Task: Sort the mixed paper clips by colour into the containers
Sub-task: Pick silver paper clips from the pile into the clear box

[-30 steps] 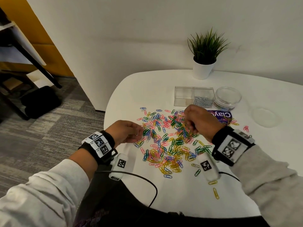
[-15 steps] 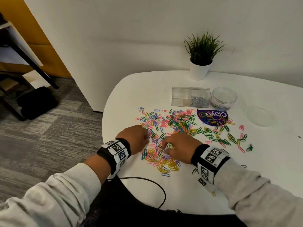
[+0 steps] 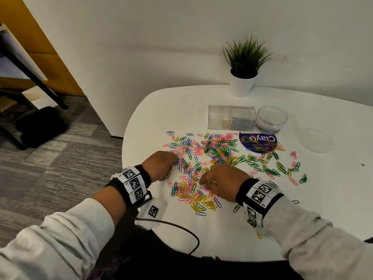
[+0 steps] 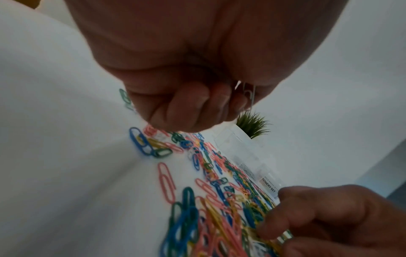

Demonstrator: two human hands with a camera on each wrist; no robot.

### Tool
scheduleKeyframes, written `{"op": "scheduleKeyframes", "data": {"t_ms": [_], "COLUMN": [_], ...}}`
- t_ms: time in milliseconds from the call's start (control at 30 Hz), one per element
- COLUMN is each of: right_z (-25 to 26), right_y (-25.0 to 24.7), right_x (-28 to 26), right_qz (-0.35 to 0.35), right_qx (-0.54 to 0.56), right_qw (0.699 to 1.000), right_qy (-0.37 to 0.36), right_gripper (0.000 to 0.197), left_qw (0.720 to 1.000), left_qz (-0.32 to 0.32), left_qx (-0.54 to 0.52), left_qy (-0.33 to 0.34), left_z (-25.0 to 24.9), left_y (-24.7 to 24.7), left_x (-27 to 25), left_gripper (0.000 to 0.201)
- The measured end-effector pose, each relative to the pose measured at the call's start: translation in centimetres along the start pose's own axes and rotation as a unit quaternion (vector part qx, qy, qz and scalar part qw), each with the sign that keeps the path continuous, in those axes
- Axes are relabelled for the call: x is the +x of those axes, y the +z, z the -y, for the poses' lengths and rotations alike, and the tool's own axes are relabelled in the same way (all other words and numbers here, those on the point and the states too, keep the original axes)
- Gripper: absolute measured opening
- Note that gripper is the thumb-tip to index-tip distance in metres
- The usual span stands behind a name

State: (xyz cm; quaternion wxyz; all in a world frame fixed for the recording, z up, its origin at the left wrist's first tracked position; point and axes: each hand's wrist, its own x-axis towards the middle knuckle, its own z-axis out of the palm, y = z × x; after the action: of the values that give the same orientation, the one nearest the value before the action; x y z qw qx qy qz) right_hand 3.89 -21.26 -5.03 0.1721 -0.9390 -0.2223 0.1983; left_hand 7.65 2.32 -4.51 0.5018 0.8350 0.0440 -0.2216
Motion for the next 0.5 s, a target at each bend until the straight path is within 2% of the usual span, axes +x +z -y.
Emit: {"op": "scheduleKeyframes", "data": {"t_ms": [67,167,233,300,333,400,500], "right_z": [0.4,0.9,1.1,1.1,1.0,1.0,0.7], "right_y": [-0.1,0.0,0.0,0.1,0.2,0.2,-0.1], "right_x": [0.2,0.5,0.7,0.8,0.9,1.0,0.9], "right_qz": [0.004,0.005,0.000,-0.001,0.000,-0.001,-0.008], "right_qx": [-0.014,-0.030,-0.042,-0.039,-0.036,-0.035,-0.025], "right_qw": [1.000,1.000,0.999,0.999,0.999,0.999,0.999], "right_qy": [-0.004,-0.006,-0.006,0.002,0.009,0.022,0.025], "right_gripper": [0.026,0.019,0.015,0.012,0.012,0.011,0.007], "left_qw": [0.999,0.991,0.990,0.987,0.972,0.922,0.876], "left_qz": [0.041,0.099,0.122,0.133,0.138,0.146,0.118], "left_qx": [-0.025,-0.090,-0.064,0.086,0.186,0.347,0.454], "left_qy": [-0.015,-0.031,-0.029,0.010,0.039,0.089,0.112], "left_z": [0.0,0.1,-0.1,-0.5,-0.9,-1.4,-1.3], "left_y": [0.4,0.7,1.0,1.4,1.7,2.6,3.6], "left_x": [-0.4,-0.9,-1.2,-1.4,-1.7,-2.2,-2.5], "left_gripper": [0.032,0.018,0.015,0.020,0.022,0.020,0.019]}}
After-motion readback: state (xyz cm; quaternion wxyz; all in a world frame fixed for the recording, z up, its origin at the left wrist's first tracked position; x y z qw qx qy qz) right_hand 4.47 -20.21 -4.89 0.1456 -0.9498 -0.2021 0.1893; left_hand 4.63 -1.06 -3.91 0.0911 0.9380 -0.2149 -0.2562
